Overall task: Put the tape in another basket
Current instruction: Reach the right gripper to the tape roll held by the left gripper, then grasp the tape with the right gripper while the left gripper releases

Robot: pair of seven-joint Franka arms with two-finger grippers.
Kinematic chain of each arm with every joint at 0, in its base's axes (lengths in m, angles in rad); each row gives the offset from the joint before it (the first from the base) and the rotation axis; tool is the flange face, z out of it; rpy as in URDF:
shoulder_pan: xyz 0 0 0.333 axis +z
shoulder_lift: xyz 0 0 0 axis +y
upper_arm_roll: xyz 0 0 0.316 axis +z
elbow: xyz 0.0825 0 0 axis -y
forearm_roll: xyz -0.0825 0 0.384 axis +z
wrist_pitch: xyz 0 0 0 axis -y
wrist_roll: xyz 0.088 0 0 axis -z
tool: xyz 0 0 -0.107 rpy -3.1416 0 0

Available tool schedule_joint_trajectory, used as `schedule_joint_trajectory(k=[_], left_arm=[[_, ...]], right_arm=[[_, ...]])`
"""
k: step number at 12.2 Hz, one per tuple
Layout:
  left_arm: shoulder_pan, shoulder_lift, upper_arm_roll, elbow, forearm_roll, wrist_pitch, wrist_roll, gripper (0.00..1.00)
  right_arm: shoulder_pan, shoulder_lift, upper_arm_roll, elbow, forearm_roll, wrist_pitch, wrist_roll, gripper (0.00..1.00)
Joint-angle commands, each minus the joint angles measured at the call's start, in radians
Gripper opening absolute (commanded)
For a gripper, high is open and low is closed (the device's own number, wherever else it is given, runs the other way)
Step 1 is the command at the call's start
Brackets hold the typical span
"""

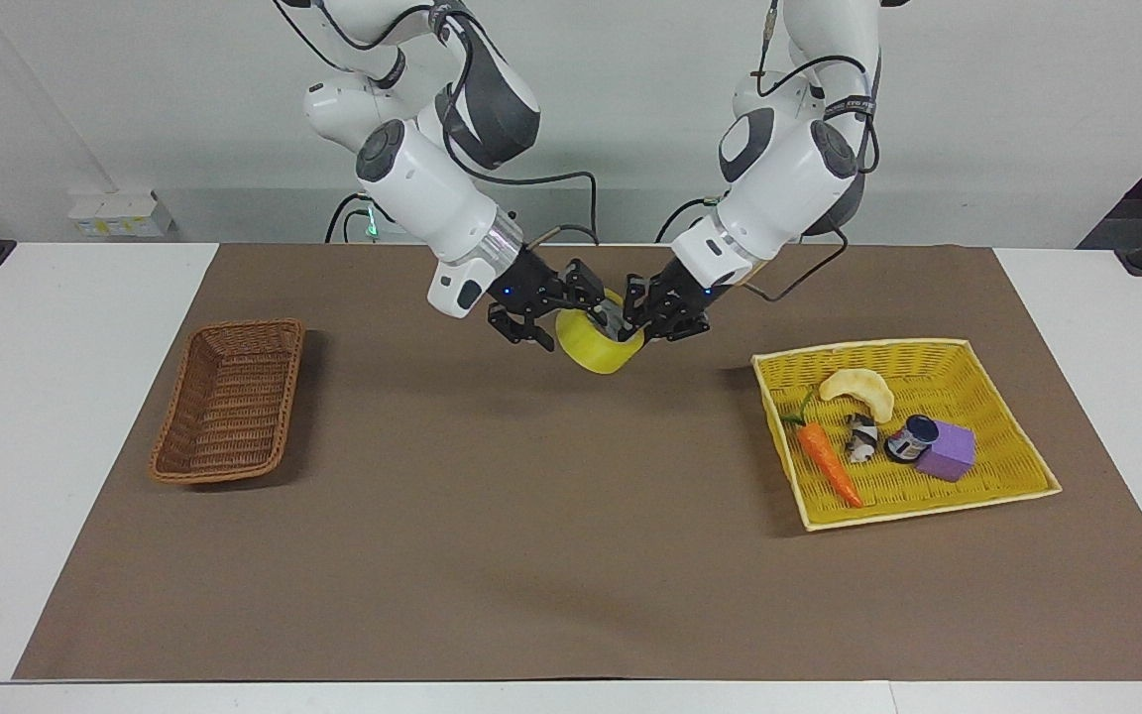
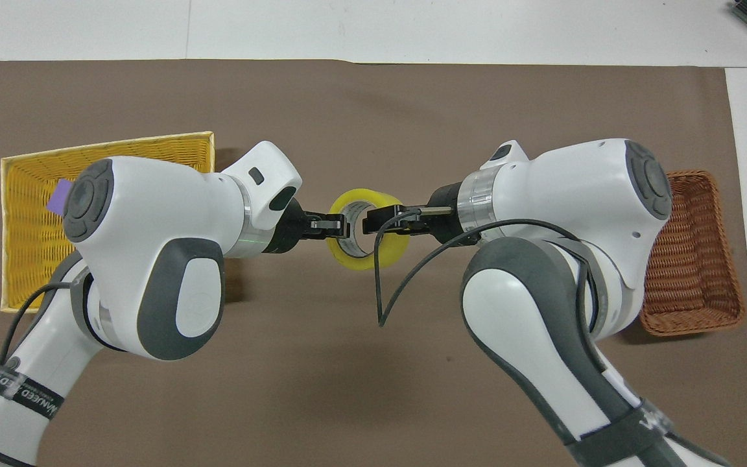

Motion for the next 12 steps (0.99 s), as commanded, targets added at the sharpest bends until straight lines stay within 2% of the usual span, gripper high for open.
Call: schedule_joint_trajectory(k=[1,5,6,7,9,11,12], left_arm=[[-0.012,0.0,0.011,0.002,-0.016,0.028,-0.008,0.0],[-0.003,0.0,0.013,0.006,-0.008,0.028,0.01,0.0],[-0.003,-0.001,0.013,0.008,-0.008,0.027,0.009,0.15],[-0.003,-0.001,0.013,0.011,-0.007,0.027,0.007,0.4],[-0.003,-0.001,0.013,0.013,-0.007,0.027,0.009,0.69],[-0.001,-0.003,0.014,0.013,-0.007,0.025,0.01,0.85],[-0.001,-0.003,0.014,0.013,-0.007,0.025,0.01,1.0]], right_arm=[[-0.003,-0.028,-0.001,-0.017,0.036,-0.05,-0.007,0.01],[-0.004,-0.027,-0.001,-0.013,0.019,-0.071,0.058,0.0],[-0.004,-0.027,-0.002,-0.01,0.018,-0.085,0.063,0.0],[-0.004,-0.027,-0.002,-0.008,0.018,-0.086,0.076,0.0],[0.0,-0.025,-0.001,-0.006,-0.017,-0.079,0.133,0.0],[0.002,-0.024,-0.001,-0.003,-0.04,-0.074,0.17,0.0],[0.002,-0.024,-0.002,-0.003,-0.05,-0.074,0.179,0.0]])
